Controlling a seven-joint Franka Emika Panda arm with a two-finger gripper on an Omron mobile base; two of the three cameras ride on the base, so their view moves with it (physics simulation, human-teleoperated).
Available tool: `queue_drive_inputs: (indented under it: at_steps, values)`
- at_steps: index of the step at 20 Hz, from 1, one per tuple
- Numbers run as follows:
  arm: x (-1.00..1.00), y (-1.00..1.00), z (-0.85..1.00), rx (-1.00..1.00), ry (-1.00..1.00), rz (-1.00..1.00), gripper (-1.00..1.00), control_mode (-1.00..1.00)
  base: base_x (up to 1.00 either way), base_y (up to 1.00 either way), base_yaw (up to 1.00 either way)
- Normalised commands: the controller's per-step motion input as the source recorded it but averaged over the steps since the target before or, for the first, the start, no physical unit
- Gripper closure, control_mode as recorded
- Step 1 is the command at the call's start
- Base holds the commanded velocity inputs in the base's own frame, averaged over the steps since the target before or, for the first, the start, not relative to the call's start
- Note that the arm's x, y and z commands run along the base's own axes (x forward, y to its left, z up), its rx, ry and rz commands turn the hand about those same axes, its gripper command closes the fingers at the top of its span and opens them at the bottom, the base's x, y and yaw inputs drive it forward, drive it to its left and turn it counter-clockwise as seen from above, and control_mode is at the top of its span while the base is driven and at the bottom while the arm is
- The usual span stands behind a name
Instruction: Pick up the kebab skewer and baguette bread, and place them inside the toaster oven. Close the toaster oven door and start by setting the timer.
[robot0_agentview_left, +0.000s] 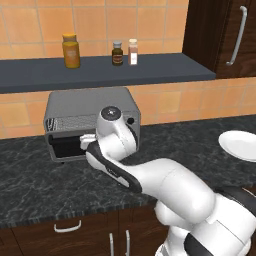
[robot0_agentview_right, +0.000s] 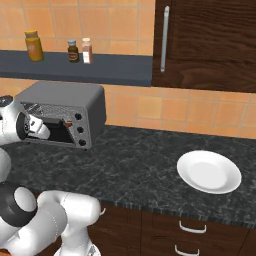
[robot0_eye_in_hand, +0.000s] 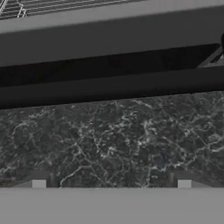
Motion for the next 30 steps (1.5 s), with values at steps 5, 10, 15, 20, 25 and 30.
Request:
queue_drive_inputs:
  at_steps: [5,10,15,20,25,30]
  values:
    - [0.86,-0.03,-0.03,0.05,-0.07,0.0,-1.0,-1.0,0.0,0.0,0.0]
    - [0.76,-0.06,0.0,0.02,-0.1,0.0,-1.0,-1.0,0.0,0.0,0.0]
    - [0.73,-0.03,0.0,0.0,-0.06,0.0,-1.0,-1.0,0.0,0.0,0.0]
    - [0.28,0.0,0.03,0.0,-0.07,0.0,-1.0,-1.0,0.0,0.0,0.0]
    - [-0.74,0.0,0.0,0.0,-0.1,0.0,-1.0,-1.0,0.0,0.0,0.0]
    - [-0.68,0.0,0.08,0.0,-0.05,-0.01,-1.0,-1.0,0.0,0.0,0.0]
